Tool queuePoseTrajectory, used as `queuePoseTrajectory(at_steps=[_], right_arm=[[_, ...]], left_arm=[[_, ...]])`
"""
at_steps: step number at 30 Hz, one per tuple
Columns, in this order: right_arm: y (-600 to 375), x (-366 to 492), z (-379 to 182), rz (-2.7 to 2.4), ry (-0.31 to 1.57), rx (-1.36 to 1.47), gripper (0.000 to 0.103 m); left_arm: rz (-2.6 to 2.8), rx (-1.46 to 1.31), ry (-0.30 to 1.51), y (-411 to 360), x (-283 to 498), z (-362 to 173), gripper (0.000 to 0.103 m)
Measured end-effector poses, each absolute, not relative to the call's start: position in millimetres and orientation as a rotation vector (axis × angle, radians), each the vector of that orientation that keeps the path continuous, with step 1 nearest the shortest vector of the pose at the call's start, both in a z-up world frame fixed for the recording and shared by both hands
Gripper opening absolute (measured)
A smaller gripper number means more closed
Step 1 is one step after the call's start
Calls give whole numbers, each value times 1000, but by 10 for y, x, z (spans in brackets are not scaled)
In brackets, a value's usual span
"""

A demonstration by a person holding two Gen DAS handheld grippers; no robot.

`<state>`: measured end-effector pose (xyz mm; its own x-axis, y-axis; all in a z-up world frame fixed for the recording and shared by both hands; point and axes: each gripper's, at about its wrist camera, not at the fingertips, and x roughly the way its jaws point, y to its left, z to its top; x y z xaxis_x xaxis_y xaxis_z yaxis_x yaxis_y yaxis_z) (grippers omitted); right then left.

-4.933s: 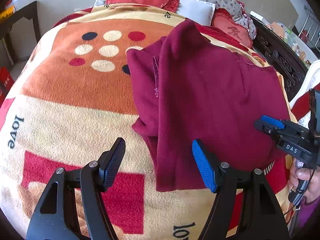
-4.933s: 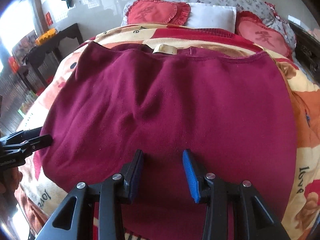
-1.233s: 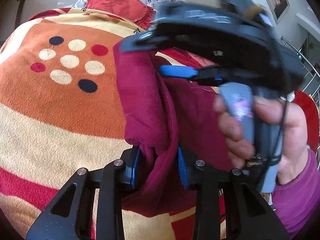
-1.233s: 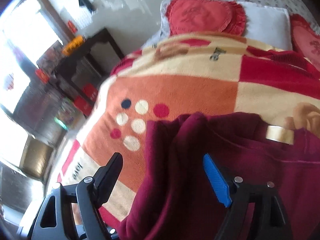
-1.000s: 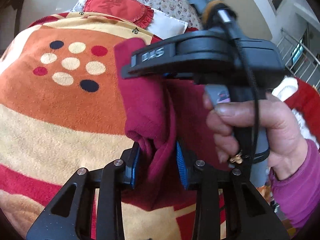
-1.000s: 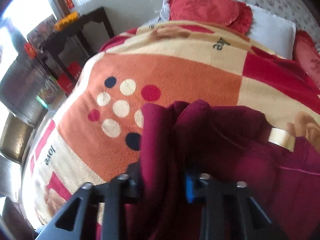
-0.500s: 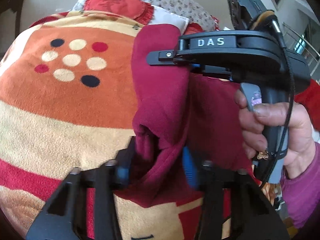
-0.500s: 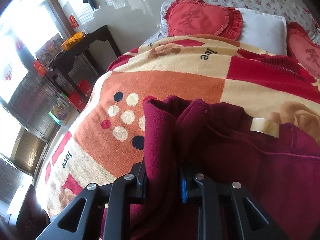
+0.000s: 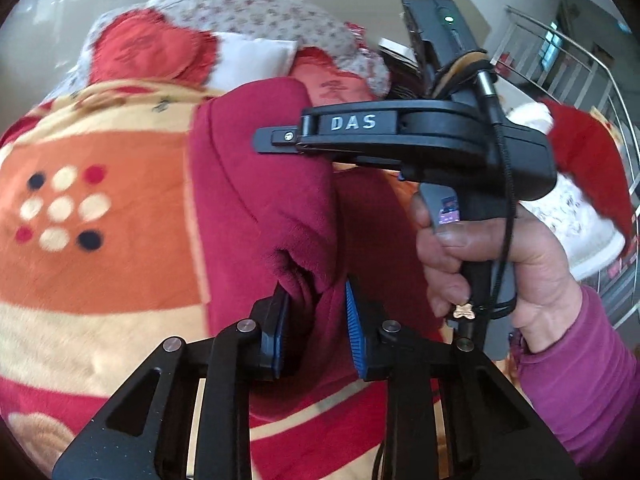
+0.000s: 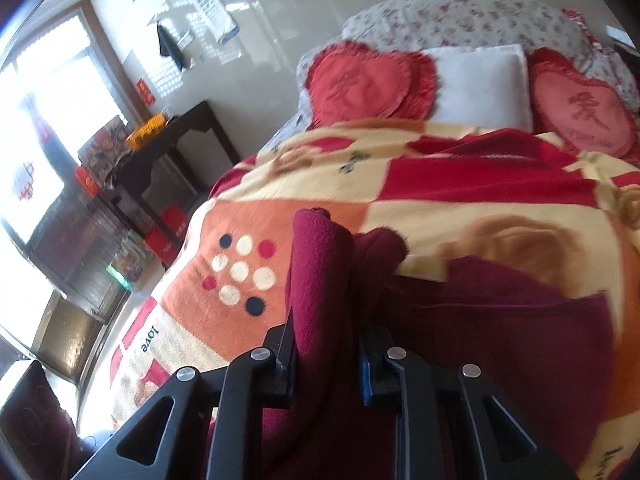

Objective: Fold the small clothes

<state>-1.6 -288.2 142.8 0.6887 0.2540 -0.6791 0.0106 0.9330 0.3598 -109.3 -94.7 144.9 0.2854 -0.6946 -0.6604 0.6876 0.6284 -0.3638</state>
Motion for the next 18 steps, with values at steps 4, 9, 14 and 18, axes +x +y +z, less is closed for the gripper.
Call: queuePoseTrajectory(at_steps=[4, 9, 14, 18], right_arm=[[-3317, -275, 1480, 85, 788, 372, 20], [-3813, -563, 1441, 27, 793, 387, 19], [-4232, -748, 1148, -37, 831, 433, 19], [-4404, -835, 1022, -55, 830, 472, 19]], left_arm=[[-992, 36, 869, -1351, -1175, 1520, 23], [-1081, 83, 866, -1838, -1384, 1508, 23], [-1113, 102, 936, -2274, -1467, 1219, 23], [-1111, 111, 971, -2446, -1464, 1079, 23]])
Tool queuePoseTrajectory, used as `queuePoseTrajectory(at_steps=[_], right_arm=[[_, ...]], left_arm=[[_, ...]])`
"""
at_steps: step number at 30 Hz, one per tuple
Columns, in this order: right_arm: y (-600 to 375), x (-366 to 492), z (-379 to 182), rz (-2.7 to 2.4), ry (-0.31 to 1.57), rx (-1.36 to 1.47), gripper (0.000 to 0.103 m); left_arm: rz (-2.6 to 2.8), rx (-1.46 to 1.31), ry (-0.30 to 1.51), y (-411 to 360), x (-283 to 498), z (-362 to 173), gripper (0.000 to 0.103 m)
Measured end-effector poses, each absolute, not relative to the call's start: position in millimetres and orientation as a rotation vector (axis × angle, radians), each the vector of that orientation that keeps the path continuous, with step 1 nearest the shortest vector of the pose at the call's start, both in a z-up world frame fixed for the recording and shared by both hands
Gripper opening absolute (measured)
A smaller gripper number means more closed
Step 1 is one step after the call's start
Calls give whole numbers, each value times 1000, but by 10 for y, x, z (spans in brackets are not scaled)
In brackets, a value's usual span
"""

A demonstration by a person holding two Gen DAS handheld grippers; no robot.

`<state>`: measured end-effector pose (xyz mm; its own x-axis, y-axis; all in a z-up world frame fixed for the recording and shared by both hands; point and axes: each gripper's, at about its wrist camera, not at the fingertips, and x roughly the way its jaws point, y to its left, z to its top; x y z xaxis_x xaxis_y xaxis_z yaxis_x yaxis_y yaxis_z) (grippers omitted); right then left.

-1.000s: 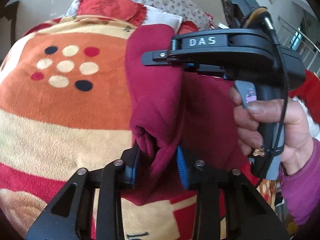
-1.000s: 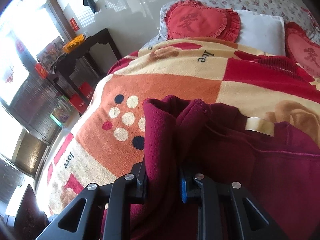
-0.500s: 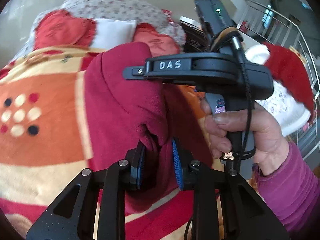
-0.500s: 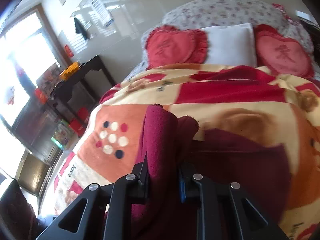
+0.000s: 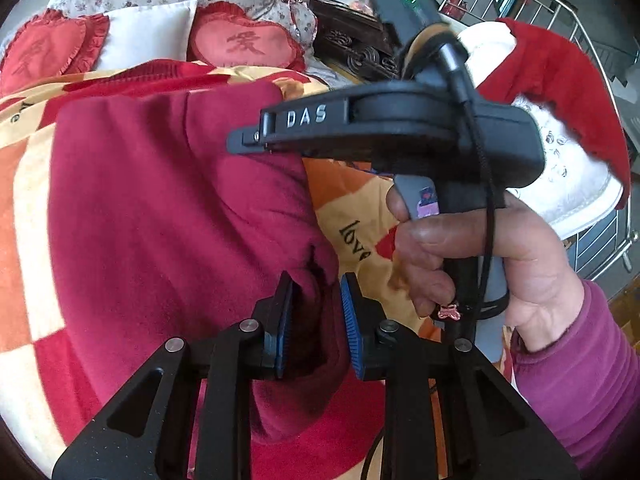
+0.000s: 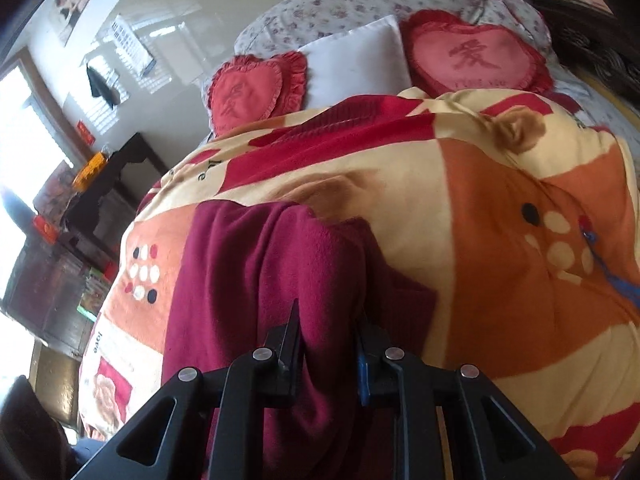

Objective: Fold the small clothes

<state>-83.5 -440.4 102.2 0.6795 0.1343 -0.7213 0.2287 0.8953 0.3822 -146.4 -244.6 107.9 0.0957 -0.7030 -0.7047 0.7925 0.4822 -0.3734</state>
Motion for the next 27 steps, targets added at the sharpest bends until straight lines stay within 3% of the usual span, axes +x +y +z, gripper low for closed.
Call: queuePoseTrajectory(at_steps=[5, 7, 8, 9, 11, 17, 20, 21, 24, 27], right_arm=[[-4422, -748, 970, -59, 823, 439, 19], [-4369, -678, 862, -63, 838, 385, 20], [-4349, -700, 840, -71, 829, 360, 26], [-4358, -743, 851, -78, 817, 359, 37], [-4436, -856, 891, -122, 810, 383, 46], [-4400, -1422, 1140, -96, 730, 487, 46], [-4104, -1498, 1169, -61, 742, 413, 45], [-4010, -1508, 1135, -56, 756, 381, 37], [-3903, -1503, 864, -151, 842, 286, 32], [-4074, -1644, 614, -156, 850, 425, 32]], left_arm=[[-1075, 116, 954, -2521, -1482, 1071, 24], [-1058, 130, 985, -2528, -1478, 1032, 36], [-1059, 140, 1020, -2493, -1486, 1024, 44], [-1068, 143, 1047, -2444, -1497, 1041, 44], [-1088, 148, 1034, -2275, -1544, 1134, 50], [-1004, 147, 866, -1757, -1480, 1320, 62], [-871, 165, 926, -1702, -1274, 1092, 62], [-849, 170, 947, -1706, -1227, 1005, 62], [-797, 212, 1011, -1743, -1158, 711, 62], [-806, 218, 1010, -1746, -1167, 616, 64]])
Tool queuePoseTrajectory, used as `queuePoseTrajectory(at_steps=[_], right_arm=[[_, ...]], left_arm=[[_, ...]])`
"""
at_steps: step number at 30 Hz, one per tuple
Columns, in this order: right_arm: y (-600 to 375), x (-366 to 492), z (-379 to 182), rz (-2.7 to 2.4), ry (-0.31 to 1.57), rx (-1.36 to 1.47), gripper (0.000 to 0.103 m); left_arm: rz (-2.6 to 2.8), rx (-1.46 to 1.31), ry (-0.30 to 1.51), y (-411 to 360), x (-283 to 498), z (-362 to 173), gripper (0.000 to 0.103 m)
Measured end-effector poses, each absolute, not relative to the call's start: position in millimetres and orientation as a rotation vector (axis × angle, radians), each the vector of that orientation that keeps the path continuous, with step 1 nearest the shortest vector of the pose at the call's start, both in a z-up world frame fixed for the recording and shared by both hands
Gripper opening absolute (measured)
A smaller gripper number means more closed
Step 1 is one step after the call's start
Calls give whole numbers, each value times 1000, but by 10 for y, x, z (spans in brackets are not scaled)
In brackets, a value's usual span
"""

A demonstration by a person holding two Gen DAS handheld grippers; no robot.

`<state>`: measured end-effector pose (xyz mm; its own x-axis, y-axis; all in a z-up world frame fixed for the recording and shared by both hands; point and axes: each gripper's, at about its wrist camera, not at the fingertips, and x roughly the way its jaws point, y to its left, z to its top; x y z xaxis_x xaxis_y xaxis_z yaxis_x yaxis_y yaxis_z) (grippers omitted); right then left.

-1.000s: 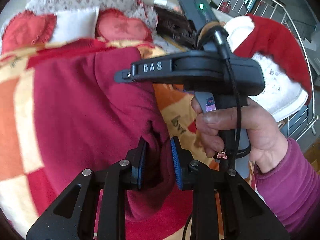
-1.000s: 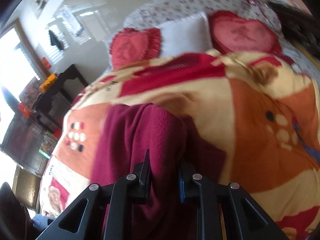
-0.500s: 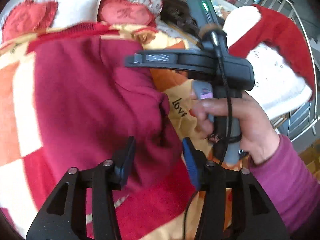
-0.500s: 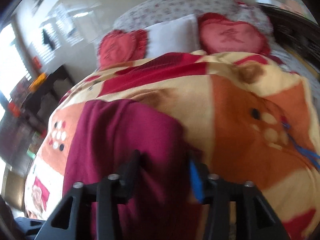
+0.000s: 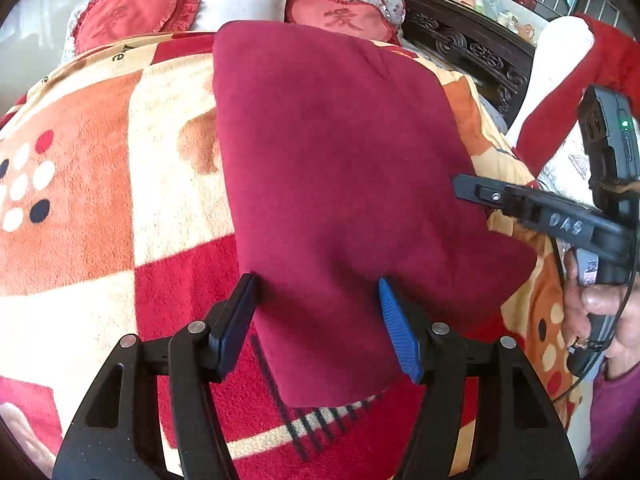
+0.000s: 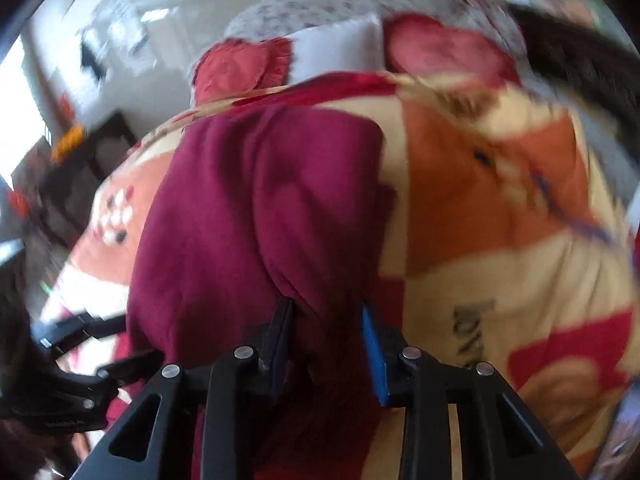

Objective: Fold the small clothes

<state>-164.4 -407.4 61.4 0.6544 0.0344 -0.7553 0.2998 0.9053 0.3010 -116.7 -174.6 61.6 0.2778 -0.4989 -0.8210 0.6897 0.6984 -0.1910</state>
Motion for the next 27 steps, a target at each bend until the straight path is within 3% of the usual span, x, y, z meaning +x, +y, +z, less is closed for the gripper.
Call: queuePoseTrajectory(at_steps=[4, 9, 13, 15, 17, 23, 25, 26, 27], right_arm=[[-4123, -1848, 773, -144, 781, 503, 32], [-3728, -1992, 1014, -73, 745, 396, 32], [-3596, -2026, 837, -52, 801, 391, 32], [-3615, -2051, 630, -97, 855, 390, 24], [-3688, -2117, 466, -111, 869, 431, 23], [-3790, -2325, 595, -87, 810, 509, 23], [-3814, -2350, 730, -89, 762, 519, 38], [-3850, -2335, 786, -111, 742, 517, 51], [-3880, -2326, 850, -141, 715, 513, 52]], left_arm=[[-804, 207, 1018, -1698, -1153, 660, 64], [-794, 220, 985, -1740, -1169, 707, 63], [-790, 185, 1017, -1718, -1165, 616, 64], [-791, 178, 1029, -1717, -1154, 609, 65], [-794, 183, 1039, -1726, -1163, 618, 66], [-787, 140, 1028, -1689, -1156, 709, 65], [-787, 105, 997, -1647, -1143, 799, 65], [-788, 88, 983, -1626, -1132, 842, 65], [-791, 72, 972, -1612, -1117, 874, 65]])
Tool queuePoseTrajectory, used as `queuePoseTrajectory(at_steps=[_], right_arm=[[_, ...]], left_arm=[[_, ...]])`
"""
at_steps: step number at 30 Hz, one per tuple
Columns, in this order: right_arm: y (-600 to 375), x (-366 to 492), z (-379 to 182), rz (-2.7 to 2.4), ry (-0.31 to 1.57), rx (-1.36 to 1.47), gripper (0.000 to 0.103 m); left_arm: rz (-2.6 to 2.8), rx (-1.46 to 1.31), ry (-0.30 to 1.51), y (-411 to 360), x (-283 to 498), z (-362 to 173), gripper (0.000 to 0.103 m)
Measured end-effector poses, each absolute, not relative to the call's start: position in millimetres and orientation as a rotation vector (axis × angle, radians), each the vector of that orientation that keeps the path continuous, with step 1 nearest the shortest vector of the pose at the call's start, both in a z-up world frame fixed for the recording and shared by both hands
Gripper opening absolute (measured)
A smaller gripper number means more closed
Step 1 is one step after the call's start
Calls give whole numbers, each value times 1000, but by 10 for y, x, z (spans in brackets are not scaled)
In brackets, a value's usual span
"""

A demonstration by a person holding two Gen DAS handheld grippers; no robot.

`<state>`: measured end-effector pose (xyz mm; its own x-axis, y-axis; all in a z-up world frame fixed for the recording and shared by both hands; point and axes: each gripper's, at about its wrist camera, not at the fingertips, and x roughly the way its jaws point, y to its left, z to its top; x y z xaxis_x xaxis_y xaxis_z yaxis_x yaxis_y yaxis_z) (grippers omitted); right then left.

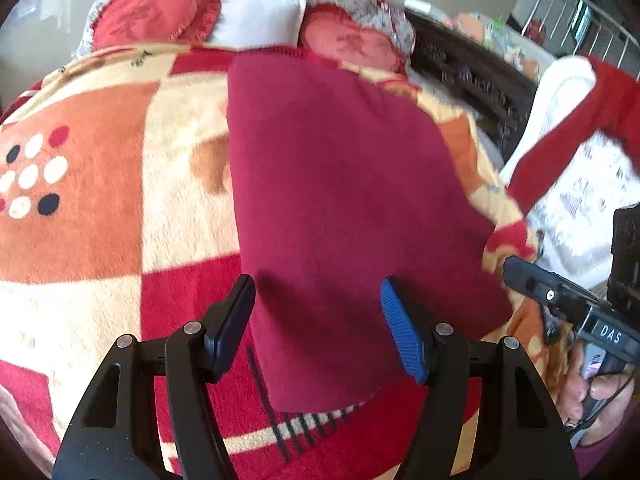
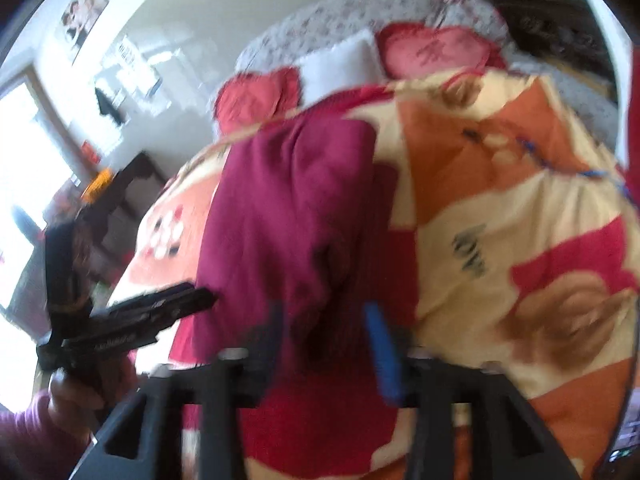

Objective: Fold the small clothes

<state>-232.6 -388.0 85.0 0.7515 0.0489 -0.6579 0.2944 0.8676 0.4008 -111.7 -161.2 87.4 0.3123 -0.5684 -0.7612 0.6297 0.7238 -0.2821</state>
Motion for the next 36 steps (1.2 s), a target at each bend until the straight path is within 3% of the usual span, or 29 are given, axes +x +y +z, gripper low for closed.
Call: queuePoseTrajectory(at_steps=[7, 12, 19, 20, 23, 24, 26, 36], right_arm=[[-3921, -1905, 931, -172, 711, 520, 52], [-3904, -1653, 700, -200, 774, 475, 31], [-3999, -1764, 569, -195, 733, 520, 31], [-4003, -1779, 579, -188, 726, 525, 35], [-4057, -1823, 582, -168, 712, 566, 70], [-4090, -1864, 570, -155, 697, 596, 74], [-4131, -1890, 538, -133, 680, 632, 74], [-4290, -1542, 279, -19, 723, 735, 83]], left_arm=[[-789, 54, 997, -1660, -985, 845, 65], [-776, 48, 1029, -1674, -942, 711, 69], [-806, -23, 1090, -1617, -879, 641, 72], [-808, -35, 1081, -1604, -875, 665, 72], [-819, -73, 1045, -1548, -844, 734, 72], [-823, -87, 1035, -1534, -823, 752, 72], [-834, -116, 1035, -1524, -766, 756, 79], [-878, -186, 1132, -1713, -506, 583, 85]])
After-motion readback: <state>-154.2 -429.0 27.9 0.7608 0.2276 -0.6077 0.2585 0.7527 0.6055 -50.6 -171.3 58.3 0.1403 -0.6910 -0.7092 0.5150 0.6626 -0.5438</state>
